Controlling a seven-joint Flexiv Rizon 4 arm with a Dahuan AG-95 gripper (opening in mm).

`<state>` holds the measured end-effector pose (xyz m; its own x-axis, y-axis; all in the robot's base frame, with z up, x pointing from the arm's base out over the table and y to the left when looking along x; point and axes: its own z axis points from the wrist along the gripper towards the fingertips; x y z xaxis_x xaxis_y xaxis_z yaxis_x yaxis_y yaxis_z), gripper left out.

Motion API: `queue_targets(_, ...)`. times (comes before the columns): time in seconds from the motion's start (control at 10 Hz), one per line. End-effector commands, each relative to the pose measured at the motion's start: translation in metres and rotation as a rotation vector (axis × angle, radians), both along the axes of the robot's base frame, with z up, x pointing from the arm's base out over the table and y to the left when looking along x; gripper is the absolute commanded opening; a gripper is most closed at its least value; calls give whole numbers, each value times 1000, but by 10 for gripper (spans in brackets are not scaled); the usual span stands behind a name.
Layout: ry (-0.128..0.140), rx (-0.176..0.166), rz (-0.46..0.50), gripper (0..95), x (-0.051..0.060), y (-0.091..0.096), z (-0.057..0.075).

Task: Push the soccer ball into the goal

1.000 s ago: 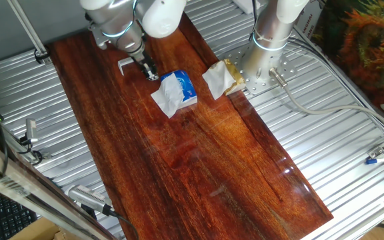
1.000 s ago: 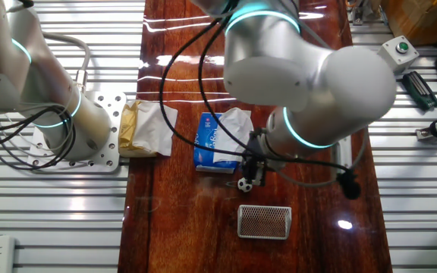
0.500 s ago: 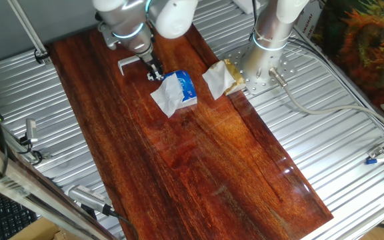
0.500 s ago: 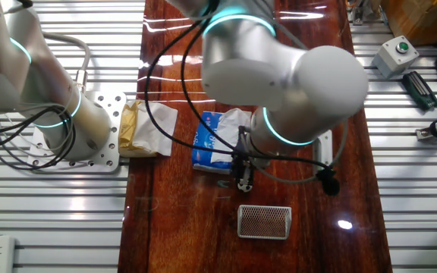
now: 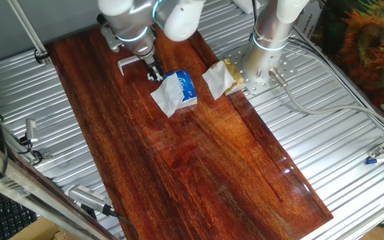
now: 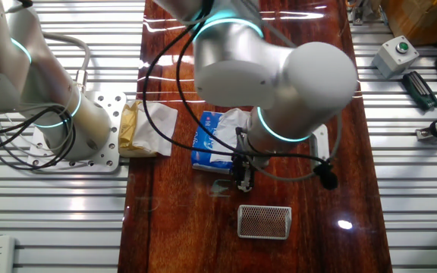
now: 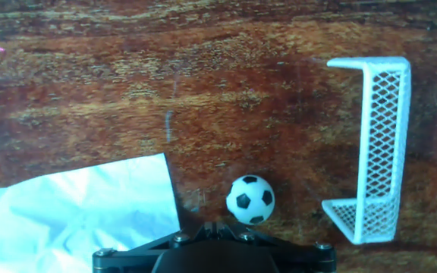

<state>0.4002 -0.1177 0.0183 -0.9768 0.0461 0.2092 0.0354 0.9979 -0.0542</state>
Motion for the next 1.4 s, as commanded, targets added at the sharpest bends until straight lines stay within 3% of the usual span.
queue_targets(0.1,-39,-49,76,0,1,-8,-8)
queue_targets(0.3,-82,-117,186,0,1,-14,-12)
queue_targets(0.4,-96,-118,202,0,3,-18,-13)
queue_targets(0.6,-93,-107,205,0,13,-25,-7)
queue_targets(0.8,-86,-118,269,0,22,-41,5)
queue_targets(1.0,-91,-89,254,0,26,-46,7)
queue_targets(1.4,-98,45,129,0,28,-42,10)
